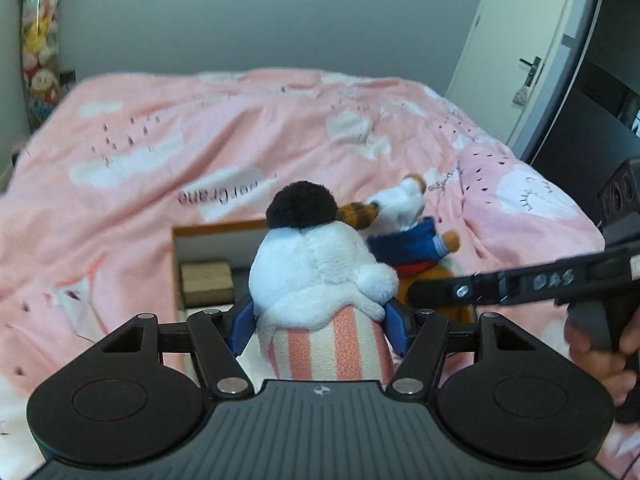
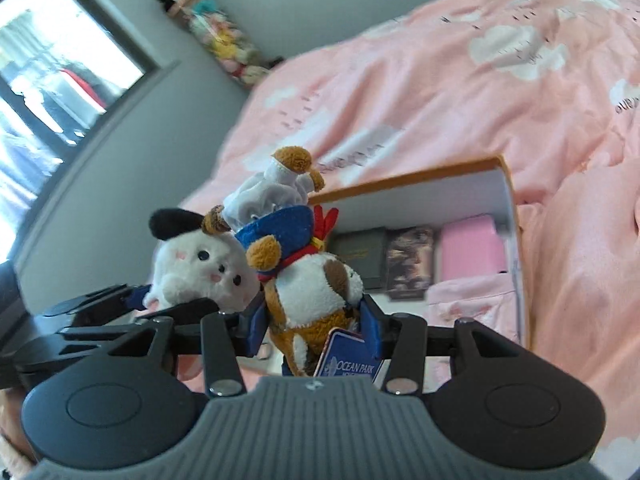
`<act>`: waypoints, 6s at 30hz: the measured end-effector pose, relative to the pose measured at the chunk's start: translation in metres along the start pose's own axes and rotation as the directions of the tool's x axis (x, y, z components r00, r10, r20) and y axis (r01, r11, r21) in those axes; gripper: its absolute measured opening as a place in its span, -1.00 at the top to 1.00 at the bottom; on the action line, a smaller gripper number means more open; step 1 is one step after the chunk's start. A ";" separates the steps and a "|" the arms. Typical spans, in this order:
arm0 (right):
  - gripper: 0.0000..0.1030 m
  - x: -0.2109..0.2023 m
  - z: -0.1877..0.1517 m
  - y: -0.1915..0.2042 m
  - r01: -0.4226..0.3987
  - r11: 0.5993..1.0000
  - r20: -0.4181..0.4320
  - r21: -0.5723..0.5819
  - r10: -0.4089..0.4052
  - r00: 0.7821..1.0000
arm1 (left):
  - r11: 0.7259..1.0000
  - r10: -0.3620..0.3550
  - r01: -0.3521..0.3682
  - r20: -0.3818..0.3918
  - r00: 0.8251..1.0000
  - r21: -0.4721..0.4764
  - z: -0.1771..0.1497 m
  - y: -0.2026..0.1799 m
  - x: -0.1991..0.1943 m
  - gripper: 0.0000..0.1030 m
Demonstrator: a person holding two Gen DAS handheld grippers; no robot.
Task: Organize objects
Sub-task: 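Carry the dog plush and panda plush over the shoebox with both tools, then lower both plushes into the shoebox and open both tools, then grasp the yellow tape measure with the right tool while the left tool grasps the orange crochet ball, then lift the tape measure and crochet ball over the shoebox with both tools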
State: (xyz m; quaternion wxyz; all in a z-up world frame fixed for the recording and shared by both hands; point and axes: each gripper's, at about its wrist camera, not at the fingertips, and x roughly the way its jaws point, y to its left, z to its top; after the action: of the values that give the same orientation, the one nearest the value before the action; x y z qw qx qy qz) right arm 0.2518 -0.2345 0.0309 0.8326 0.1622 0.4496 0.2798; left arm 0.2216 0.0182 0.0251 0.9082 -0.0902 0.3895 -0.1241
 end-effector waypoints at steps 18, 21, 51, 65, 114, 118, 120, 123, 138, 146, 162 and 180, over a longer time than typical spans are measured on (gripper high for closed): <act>0.03 0.112 -0.002 -0.061 0.138 0.978 -0.395 0.154 -0.067 0.916 | 0.994 0.045 -0.068 -0.239 0.970 -0.089 -0.042 0.031 0.098 -0.43; 0.03 0.121 -0.003 -0.063 0.151 0.979 -0.429 0.136 -0.079 0.900 | 0.993 0.052 -0.078 -0.272 0.961 -0.083 -0.047 0.032 0.105 -0.44; 0.40 0.106 0.003 -0.049 0.056 0.992 -0.337 -0.116 -0.093 0.937 | 0.997 -0.017 -0.012 -0.356 0.934 -0.077 -0.037 0.043 0.099 0.17; 0.38 0.110 -0.004 -0.051 0.051 0.998 -0.359 -0.046 -0.064 0.931 | 0.996 0.029 -0.053 -0.318 0.947 -0.069 -0.047 0.037 0.100 -0.02; -0.07 0.035 -0.171 -0.014 0.114 0.976 -0.188 -0.183 -0.149 0.971 | 0.989 -0.097 0.040 -0.417 0.904 -0.144 -0.202 -0.019 0.034 0.12; -0.09 0.040 -0.172 -0.013 0.110 0.975 -0.200 -0.193 -0.149 0.968 | 0.990 -0.074 0.021 -0.385 0.920 -0.139 -0.200 -0.019 0.027 0.13; -0.14 0.043 -0.171 -0.013 0.107 0.976 -0.207 -0.190 -0.146 0.967 | 0.990 -0.048 -0.001 -0.343 0.938 -0.142 -0.196 -0.016 0.018 0.13; -0.15 0.048 -0.167 -0.014 0.113 0.976 -0.218 -0.186 -0.153 0.964 | 0.986 0.000 -0.046 -0.272 0.962 -0.163 -0.187 -0.008 0.007 0.13; -0.37 0.091 -0.154 -0.016 0.172 0.975 -0.309 -0.142 -0.208 0.928 | 0.966 0.082 -0.148 -0.294 0.952 -0.211 -0.184 0.021 0.025 -0.05; -0.05 0.098 -0.158 -0.021 0.152 0.980 -0.335 -0.129 -0.187 0.923 | 0.960 0.048 -0.129 -0.307 0.950 -0.247 -0.191 0.026 0.028 0.10; -0.07 0.098 -0.155 -0.006 0.157 0.966 -0.318 -0.207 -0.218 0.923 | 0.945 0.052 -0.137 -0.275 0.960 -0.298 -0.191 0.034 0.021 0.11; -0.18 0.090 -0.154 0.005 0.157 0.945 -0.277 -0.285 -0.238 0.931 | 0.947 0.069 -0.142 -0.249 0.966 -0.288 -0.183 0.030 0.017 0.12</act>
State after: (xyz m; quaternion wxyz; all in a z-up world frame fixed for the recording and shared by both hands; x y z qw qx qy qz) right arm 0.1608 -0.1720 -0.1091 0.7903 -0.0397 0.5477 0.2718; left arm 0.1040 0.0293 -0.1182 0.8362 -0.1920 0.5132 -0.0238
